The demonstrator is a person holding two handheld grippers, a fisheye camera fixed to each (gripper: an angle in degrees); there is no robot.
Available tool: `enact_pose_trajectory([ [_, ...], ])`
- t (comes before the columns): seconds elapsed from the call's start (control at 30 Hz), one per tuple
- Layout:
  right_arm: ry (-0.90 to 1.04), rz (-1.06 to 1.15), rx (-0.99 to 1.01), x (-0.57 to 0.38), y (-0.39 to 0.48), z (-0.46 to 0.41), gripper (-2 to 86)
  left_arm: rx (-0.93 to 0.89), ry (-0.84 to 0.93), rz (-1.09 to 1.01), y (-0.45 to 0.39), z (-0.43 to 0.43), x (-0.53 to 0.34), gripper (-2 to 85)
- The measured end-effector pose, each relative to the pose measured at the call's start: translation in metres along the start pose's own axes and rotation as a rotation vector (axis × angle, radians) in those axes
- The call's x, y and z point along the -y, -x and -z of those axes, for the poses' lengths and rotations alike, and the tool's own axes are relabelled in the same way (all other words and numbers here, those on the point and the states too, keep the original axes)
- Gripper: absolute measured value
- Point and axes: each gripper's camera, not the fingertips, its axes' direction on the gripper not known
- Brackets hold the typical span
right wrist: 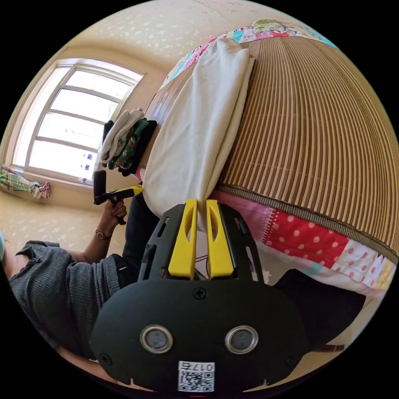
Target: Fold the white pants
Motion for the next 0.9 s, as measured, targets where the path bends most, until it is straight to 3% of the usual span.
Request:
enact_pose_trajectory([
  [0.13, -0.125, -0.057, 0.151, 0.015, -0.031, 0.027, 8.8, -0.132, -0.11, 0.072, 0.034, 0.013, 0.021, 12.3],
  [0.3, -0.132, -0.095, 0.126, 0.062, -0.041, 0.023, 12.4, -0.002, -0.169, 0.01, 0.027, 0.014, 0.086, 17.8],
  [0.47, -0.119, -0.069, 0.112, 0.084, -0.033, 0.008, 13.2, 0.094, -0.139, -0.005, 0.024, -0.01, 0.111, 16.5],
  [0.83, -0.059, -0.143, 0.304, 0.106, -0.068, 0.009, 9.2, -0.063, -0.033, 0.038, 0.045, -0.033, 0.118, 8.9],
  [0.9, -0.03, -0.121, 0.239, 0.111, -0.06, 0.009, 7.3, -0.041, -0.017, 0.037, 0.042, -0.03, 0.122, 6.0],
])
